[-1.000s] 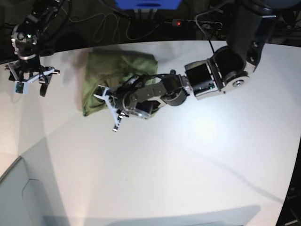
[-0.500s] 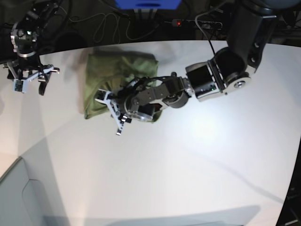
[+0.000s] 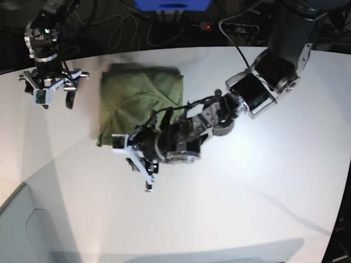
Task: Fold the T-shirt properly
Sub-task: 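Sweep the left arm across the shirt, pushing it into a square, then grasp the shirt's folded edge with the right gripper and tuck it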
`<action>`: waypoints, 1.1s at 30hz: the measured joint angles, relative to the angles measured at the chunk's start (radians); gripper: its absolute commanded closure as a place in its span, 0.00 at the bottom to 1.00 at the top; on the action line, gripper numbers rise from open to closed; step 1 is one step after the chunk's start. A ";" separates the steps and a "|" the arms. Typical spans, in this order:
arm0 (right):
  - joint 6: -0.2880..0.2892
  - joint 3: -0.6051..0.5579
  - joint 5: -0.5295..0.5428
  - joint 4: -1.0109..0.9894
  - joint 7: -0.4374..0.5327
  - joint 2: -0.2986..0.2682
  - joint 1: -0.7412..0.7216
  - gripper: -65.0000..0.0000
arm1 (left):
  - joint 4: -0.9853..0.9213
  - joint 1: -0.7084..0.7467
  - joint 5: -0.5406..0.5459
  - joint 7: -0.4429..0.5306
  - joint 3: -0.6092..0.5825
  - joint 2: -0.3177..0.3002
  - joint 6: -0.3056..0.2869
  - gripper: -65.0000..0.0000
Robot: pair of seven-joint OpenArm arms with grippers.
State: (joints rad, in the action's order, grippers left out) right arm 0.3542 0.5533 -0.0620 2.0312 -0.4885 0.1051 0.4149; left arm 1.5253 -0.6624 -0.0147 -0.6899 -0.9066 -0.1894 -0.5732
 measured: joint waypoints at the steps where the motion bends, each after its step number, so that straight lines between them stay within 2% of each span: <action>1: 0.000 -0.033 0.004 0.006 0.001 -0.003 0.011 0.38 | 0.041 0.014 0.006 -0.019 0.048 -0.019 -0.003 0.72; 4: 0.000 -0.090 0.003 0.005 -0.002 -0.003 0.013 0.38 | 0.096 0.072 -0.022 -0.056 0.169 -0.058 0.013 0.72; 7: 0.000 -0.129 0.003 0.005 0.001 -0.005 0.007 0.38 | 0.099 0.149 -0.029 -0.070 0.172 -0.071 0.011 0.72; 9: 0.000 -0.160 0.003 0.005 0.000 -0.003 0.007 0.38 | 0.110 0.184 0.000 -0.066 0.168 -0.083 -0.014 0.72; 11: 0.000 -0.198 0.000 0.005 -0.006 -0.008 0.001 0.38 | 0.165 0.177 -0.001 -0.054 0.179 -0.121 -0.011 0.72; 14: 0.000 -0.279 -0.005 0.005 -0.001 -0.033 -0.036 0.38 | 0.269 0.197 -0.011 -0.044 0.336 -0.204 0.005 0.72; 16: 0.000 -0.363 -0.006 0.005 0.002 -0.055 -0.053 0.38 | 0.309 0.254 -0.024 -0.056 0.457 -0.263 0.012 0.72; 18: 0.000 -0.469 -0.002 0.003 -0.005 -0.083 -0.071 0.38 | 0.335 0.334 -0.028 -0.085 0.581 -0.294 0.003 0.72; 22: 0.000 -0.593 0.005 -0.017 0.008 -0.091 -0.127 0.38 | 0.384 0.482 -0.003 -0.045 0.882 -0.306 -0.001 0.72; 24: 0.000 -0.629 0.002 -0.060 -0.009 -0.100 -0.148 0.38 | 0.373 0.549 -0.017 -0.060 1.053 -0.300 0.007 0.72; 26: 0.000 -0.665 -0.013 -0.111 -0.018 -0.117 -0.187 0.38 | 0.367 0.603 -0.021 -0.069 1.176 -0.293 0.008 0.72; 29: 0.000 -0.736 -0.005 -0.191 0.001 -0.132 -0.253 0.38 | 0.362 0.668 -0.018 -0.068 1.297 -0.263 0.007 0.72; 33: 0.001 -0.816 0.000 -0.292 -0.006 -0.169 -0.314 0.38 | 0.359 0.747 -0.016 -0.065 1.394 -0.216 0.009 0.72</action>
State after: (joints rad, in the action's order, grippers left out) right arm 0.3553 -0.2623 -0.0620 1.7393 -0.4942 -0.0635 0.1005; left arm 1.8847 0.0849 -0.0311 -0.7551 0.4877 -0.4053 -0.5644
